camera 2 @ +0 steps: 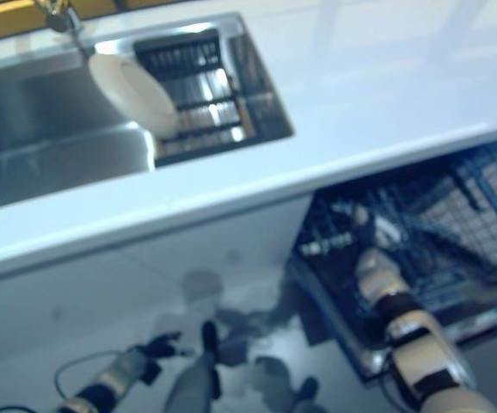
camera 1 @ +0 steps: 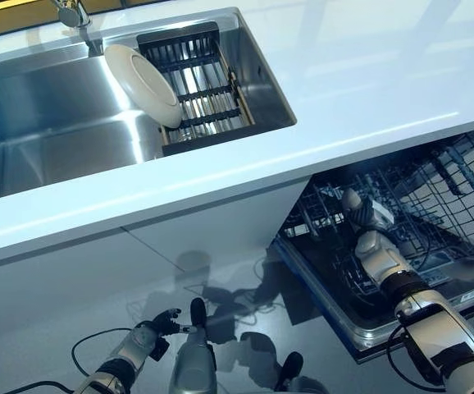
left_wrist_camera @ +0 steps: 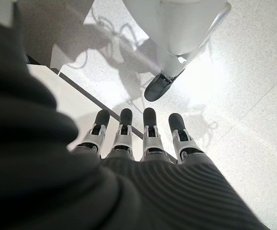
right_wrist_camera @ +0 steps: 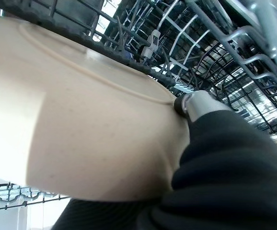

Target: Take plates into dishwasher

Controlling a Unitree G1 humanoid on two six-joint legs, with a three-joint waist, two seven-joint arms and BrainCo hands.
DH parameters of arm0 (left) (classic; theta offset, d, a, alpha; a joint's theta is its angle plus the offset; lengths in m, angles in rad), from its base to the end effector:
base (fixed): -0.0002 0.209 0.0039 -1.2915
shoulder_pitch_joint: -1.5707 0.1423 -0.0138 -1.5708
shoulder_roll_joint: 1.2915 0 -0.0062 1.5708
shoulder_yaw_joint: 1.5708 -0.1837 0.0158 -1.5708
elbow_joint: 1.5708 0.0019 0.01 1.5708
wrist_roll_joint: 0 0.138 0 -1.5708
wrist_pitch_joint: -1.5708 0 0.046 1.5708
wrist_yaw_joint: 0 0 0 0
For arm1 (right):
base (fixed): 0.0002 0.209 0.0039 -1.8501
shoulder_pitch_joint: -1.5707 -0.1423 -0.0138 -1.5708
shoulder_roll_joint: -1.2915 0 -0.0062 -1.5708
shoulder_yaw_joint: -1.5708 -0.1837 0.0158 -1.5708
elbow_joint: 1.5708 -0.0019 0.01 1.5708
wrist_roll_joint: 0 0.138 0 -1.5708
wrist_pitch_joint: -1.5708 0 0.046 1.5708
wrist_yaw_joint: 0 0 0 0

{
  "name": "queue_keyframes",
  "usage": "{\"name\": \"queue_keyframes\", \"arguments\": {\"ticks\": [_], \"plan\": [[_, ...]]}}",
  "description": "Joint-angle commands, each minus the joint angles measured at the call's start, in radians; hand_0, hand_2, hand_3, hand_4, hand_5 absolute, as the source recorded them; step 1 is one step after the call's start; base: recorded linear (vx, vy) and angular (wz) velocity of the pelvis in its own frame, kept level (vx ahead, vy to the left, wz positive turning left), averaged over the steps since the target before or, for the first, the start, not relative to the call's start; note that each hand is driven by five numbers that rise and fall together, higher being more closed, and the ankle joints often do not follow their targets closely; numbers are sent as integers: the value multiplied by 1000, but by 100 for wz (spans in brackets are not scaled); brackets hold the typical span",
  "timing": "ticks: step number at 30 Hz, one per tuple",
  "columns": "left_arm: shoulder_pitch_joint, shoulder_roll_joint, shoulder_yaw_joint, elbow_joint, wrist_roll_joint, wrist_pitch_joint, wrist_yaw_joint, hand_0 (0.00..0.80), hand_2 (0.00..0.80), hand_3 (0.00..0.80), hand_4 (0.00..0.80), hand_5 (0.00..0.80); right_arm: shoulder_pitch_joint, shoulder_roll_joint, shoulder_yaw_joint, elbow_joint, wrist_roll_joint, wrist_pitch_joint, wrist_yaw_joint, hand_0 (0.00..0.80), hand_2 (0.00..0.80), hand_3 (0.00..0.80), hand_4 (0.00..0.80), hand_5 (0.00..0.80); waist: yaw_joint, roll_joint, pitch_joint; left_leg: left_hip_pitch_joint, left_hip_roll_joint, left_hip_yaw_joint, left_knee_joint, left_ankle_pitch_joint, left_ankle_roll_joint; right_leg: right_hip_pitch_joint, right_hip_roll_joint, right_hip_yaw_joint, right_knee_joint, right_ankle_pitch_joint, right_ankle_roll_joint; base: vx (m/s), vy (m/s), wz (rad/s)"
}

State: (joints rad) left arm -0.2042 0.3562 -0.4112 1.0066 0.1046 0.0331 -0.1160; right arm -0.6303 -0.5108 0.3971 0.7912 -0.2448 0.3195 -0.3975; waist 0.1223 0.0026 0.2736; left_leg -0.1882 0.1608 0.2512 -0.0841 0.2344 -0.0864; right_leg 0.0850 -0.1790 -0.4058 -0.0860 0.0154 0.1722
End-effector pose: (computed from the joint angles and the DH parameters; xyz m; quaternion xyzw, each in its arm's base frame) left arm 0.1716 0.2220 -0.0744 0.2928 0.4323 -0.1555 0.8386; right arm 0.3022 -0.2314 0.0595 -0.5016 0.1448 -0.1691 0.8360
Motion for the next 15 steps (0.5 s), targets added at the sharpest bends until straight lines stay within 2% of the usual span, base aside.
{"name": "queue_keyframes", "arguments": {"ticks": [1,15], "plan": [[-74,-3,-59,8,19,-6,3,0,0,0,0,0,-41,77,55,31,17,-4,78,800,800,800,800,800,25,9,35,-17,-82,0,-3,-85,10,-49,-25,34,90,-5,-16,0,0,0],[-88,-21,-66,16,16,2,10,0,0,0,0,0,-20,139,61,72,73,11,90,800,800,800,800,800,20,14,36,-5,-83,-1,-3,-88,13,-67,-30,34,102,-1,-18,-2,3,1]]}}
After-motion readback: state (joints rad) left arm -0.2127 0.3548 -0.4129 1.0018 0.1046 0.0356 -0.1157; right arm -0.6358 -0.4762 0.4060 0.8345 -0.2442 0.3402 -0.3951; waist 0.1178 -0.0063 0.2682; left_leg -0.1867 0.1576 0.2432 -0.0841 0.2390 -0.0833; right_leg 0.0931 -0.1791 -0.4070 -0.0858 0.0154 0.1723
